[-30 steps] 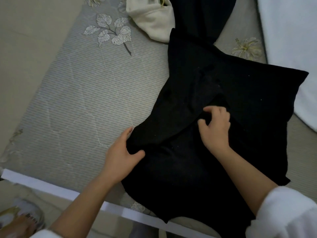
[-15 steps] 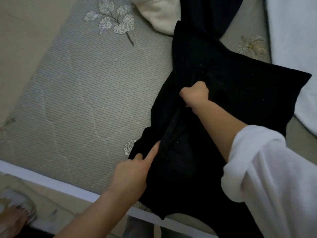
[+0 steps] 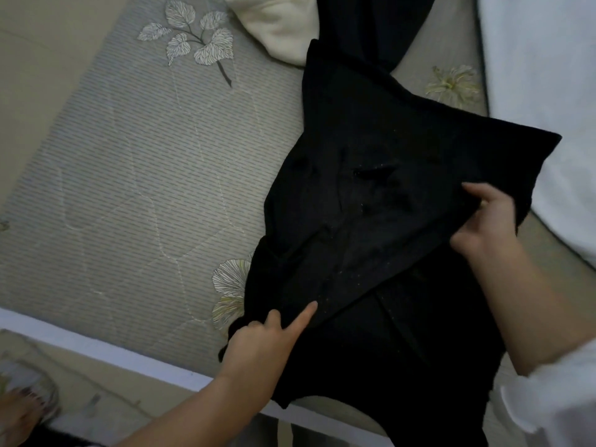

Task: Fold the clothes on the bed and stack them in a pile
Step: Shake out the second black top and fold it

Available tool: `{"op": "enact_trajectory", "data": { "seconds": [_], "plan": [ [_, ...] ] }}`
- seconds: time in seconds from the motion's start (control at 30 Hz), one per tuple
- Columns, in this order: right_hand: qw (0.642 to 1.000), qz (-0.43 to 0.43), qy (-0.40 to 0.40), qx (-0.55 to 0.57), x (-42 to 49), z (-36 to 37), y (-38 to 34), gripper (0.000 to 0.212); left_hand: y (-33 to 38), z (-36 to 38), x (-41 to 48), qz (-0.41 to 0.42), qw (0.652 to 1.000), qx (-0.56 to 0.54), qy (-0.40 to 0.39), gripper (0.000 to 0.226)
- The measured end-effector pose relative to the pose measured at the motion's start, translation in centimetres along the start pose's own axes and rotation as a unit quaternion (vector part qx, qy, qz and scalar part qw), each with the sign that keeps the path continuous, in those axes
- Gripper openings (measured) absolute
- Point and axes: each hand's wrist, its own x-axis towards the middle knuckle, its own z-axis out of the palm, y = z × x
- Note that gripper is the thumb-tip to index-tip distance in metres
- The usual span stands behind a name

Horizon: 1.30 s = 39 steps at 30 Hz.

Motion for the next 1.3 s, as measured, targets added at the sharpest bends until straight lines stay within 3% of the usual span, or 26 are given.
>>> {"op": "enact_trajectory", "data": {
  "seconds": [0.13,0.33,0.43,0.5,0.57,0.6,0.7,0.77,0.8,0.9,0.97,1.0,1.1,1.2,1.27,1.3],
  "plan": [
    [0.992,0.049,0.036,-0.108,1.7,-1.5,0.2,0.036,0.2,0.1,-0.3,0.004,0.998,0.026,-0.057,0.095],
    [0.997,-0.077,0.026,-0.018,2.5,-1.7,-2.7,0.039,1.2,-1.0,-0.2,0.014,0.995,0.029,-0.096,0.111],
    [0.984,-0.111,0.125,-0.062,3.4,-3.8,-2.7,0.037,2.2,-1.1,0.2,0.039,0.989,0.061,-0.126,0.114],
    [0.969,-0.072,0.17,-0.164,4.6,-5.9,-2.1,0.043,2.5,-0.9,0.6,0.034,0.985,0.083,-0.146,0.108],
    [0.965,-0.006,0.164,-0.205,5.7,-7.9,-1.4,0.053,2.6,-0.4,1.1,0.025,0.984,0.087,-0.157,0.096],
    [0.964,0.001,0.16,-0.212,6.3,-8.6,-1.3,0.052,2.7,-0.4,1.3,0.027,0.988,0.07,-0.134,0.084],
    [0.958,-0.053,0.153,-0.237,7.6,-9.0,-1.7,0.044,3.1,-0.1,2.2,0.078,0.99,-0.002,0.114,0.046],
    [0.951,-0.099,0.164,-0.242,8.0,-9.3,-1.6,0.055,3.2,0.1,3.2,0.084,0.976,0.006,0.2,0.051],
    [0.943,-0.124,0.18,-0.251,7.9,-9.6,-1.6,0.054,2.8,0.0,3.7,0.059,0.98,0.023,0.187,0.059],
    [0.896,-0.177,0.199,-0.355,7.5,-11.0,-1.4,0.038,0.0,0.6,4.5,-0.056,0.993,0.068,0.083,0.082],
    [0.847,-0.21,0.186,-0.452,7.3,-11.9,-1.2,0.049,-2.0,1.4,4.6,-0.067,0.992,0.089,0.058,0.089],
    [0.807,-0.251,0.18,-0.502,7.1,-12.1,-1.0,0.057,-2.5,1.6,4.5,-0.064,0.992,0.096,0.055,0.09],
    [0.645,-0.388,0.123,-0.646,6.3,-12.0,0.5,0.069,-2.4,1.8,4.4,-0.068,0.991,0.117,0.025,0.099],
    [0.55,-0.292,-0.003,-0.782,5.9,-11.8,3.0,0.076,-2.0,2.1,4.4,-0.08,0.991,0.105,0.024,0.106],
    [0.532,-0.234,-0.02,-0.813,5.7,-12.1,4.2,0.078,-1.7,2.0,4.5,-0.084,0.991,0.098,0.018,0.11],
    [0.536,-0.247,-0.015,-0.807,5.2,-12.3,4.5,0.078,-1.6,1.9,4.4,-0.085,0.991,0.098,0.015,0.111]
  ]
}}
